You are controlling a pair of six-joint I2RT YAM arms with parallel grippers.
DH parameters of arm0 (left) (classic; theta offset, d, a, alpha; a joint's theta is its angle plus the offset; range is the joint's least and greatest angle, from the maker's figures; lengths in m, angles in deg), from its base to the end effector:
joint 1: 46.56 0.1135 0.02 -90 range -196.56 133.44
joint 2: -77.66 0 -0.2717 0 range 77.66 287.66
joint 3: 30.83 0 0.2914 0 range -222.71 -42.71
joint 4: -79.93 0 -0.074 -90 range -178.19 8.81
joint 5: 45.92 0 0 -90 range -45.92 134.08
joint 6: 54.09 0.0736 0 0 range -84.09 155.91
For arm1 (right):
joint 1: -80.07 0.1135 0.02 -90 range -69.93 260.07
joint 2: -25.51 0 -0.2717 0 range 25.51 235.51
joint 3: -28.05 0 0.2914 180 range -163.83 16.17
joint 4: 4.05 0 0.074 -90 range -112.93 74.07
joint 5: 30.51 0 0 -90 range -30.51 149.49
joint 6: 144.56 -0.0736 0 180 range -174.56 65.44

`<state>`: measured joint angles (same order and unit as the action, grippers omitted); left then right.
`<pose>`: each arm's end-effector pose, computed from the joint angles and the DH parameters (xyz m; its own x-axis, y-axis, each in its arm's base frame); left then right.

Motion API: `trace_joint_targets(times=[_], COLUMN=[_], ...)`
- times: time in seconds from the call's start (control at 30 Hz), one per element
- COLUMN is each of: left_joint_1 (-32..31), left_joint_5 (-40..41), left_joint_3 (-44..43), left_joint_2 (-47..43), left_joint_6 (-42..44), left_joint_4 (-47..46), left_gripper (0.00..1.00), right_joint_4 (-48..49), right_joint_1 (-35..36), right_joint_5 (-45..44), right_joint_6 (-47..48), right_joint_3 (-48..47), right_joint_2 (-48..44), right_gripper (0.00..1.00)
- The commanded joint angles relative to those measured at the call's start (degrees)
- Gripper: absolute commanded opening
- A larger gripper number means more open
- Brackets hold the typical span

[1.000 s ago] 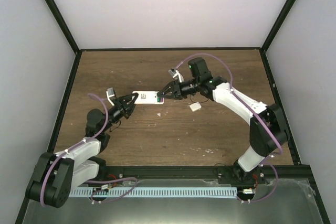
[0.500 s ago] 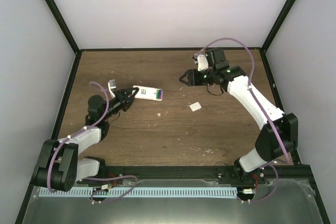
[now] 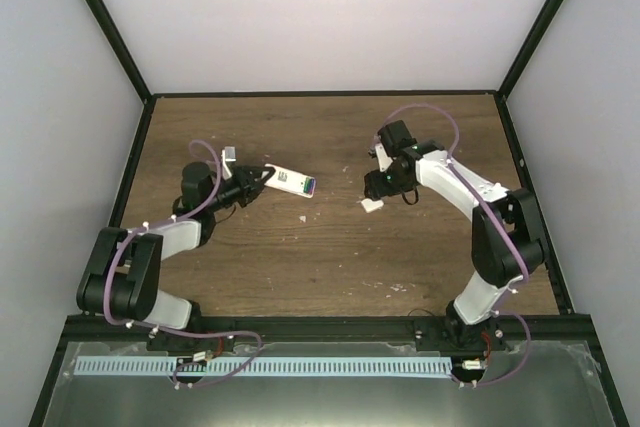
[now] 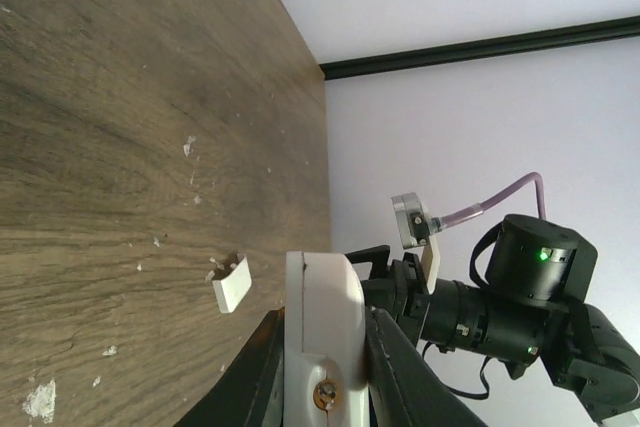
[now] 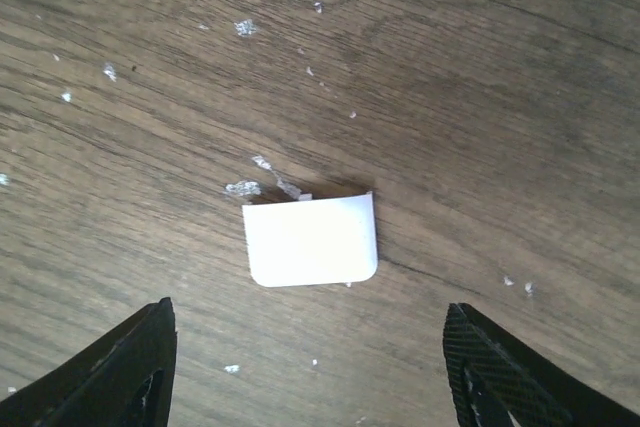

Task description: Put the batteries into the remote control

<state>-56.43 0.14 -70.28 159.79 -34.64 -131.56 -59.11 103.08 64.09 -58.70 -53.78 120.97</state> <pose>0.3081 -0.1054 0.1605 -0.8124 -0.5478 -0.1997 0.0841 0.2287 -0.9698 0.3499 0.1550 0.1780 -0.8853 -0.2978 -0.3571 -0.3535 0.9300 0.1008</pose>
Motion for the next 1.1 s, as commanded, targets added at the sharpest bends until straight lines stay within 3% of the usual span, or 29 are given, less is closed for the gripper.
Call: trace_joint_targets(times=[0.0,0.6,1.07], left_joint_1=[0.2,0.1,0.3], left_joint_5=[-1.6,-1.6,-3.2], left_joint_3=[-3.7,-6.1,-6.1], left_joint_2=[2.4,10.2,15.7], left_joint_6=[1.5,1.5,4.6], left_joint_4=[-1.1,-3.6,-6.0], left_gripper=[0.0,0.0,0.0], right_joint_4=[2.4,8.5,9.8], right_joint_1=[0.0,0.0,0.0], right_joint_5=[-3.4,-1.2,0.5], right_joint_6=[4.3,9.8,10.6], right_joint_3=[1.1,4.5,5.2], right_joint_2=[1.2,6.3,8.3], right_gripper=[0.66,0.73,0.72])
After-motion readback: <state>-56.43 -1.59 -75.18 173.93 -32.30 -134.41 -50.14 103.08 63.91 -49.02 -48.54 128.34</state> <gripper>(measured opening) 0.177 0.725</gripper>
